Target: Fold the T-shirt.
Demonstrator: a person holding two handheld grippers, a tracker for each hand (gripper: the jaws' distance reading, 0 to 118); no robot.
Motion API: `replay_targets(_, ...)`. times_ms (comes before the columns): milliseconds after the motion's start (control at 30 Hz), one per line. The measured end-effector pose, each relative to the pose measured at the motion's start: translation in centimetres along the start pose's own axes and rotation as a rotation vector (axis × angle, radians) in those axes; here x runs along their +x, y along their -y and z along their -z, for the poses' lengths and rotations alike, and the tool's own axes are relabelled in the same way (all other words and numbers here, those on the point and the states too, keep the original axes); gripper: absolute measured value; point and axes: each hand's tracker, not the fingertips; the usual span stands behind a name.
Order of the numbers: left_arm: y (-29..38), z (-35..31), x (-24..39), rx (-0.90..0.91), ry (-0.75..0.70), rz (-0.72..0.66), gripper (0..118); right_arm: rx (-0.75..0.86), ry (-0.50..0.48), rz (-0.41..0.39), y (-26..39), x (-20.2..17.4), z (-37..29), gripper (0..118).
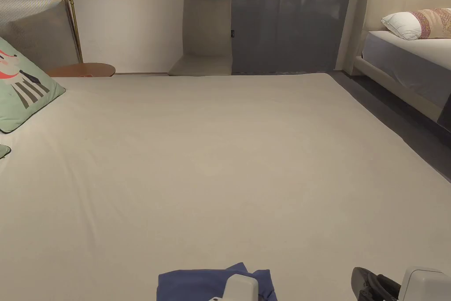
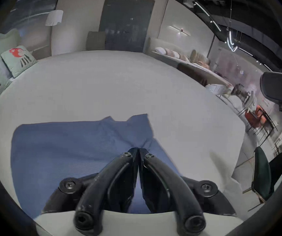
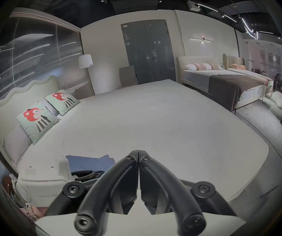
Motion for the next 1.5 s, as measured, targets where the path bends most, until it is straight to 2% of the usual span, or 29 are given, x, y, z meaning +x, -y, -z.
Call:
replay_targets(200, -0.3, 1.1, 1.5, -0.026, 0.114, 0.011, 0, -0.001, 0.004, 0.008, -0.1, -0.2, -0.1, 1)
replay_targets(367, -1.8, -2.1, -1.6, 0.069, 0.179, -0.110, 0, 0.007, -0.012, -0.004, -0.5, -0.5, 0.8, 1)
replay_targets(567, -3.6, -9.9, -8.9, 0.247, 0.067, -0.201, 0, -0.011, -0.096, -0.048, -1.1, -3.9, 3.2, 1)
replay_targets(800, -1.5, -16.6, -15.4, 0.333, -0.137, -0.309, 0, -0.200, -0.207, -0.142, 2.3, -7.8, 9.5, 1)
replay_targets(1033, 2.2, -17.9, -19.0, 0.293, -0.198, -0.414, 0, -0.382, -0.171, -0.220, 5.6, -7.9, 13.8, 1)
replay_targets(1167, 3.0, -17.1, -19.3, 0.215, -0.139, -0.467, 0, -0.421, -0.171, -0.226, 5.5, -7.8, 14.3, 1)
replay_targets(1267, 3.2, -15.8, -20.4, 0.140, -0.027, -0.514, 0, -0.485, -0.177, -0.253, 4.6, -8.0, 15.4, 1)
replay_targets(1333, 2.9, -14.4, -21.6, 0.067, 0.101, -0.578, 1, -0.523, -0.182, -0.284, 4.2, -7.7, 16.3, 1)
replay_targets(1433, 2.8, -11.6, -23.8, -0.054, 0.262, -0.693, 7, -0.561, -0.189, -0.307, 3.5, -8.0, 16.9, 1)
replay_targets(1500, 2.9, -9.9, -24.2, -0.115, 0.328, -0.714, 60, -0.574, -0.196, -0.315, 3.3, -7.9, 17.2, 1)
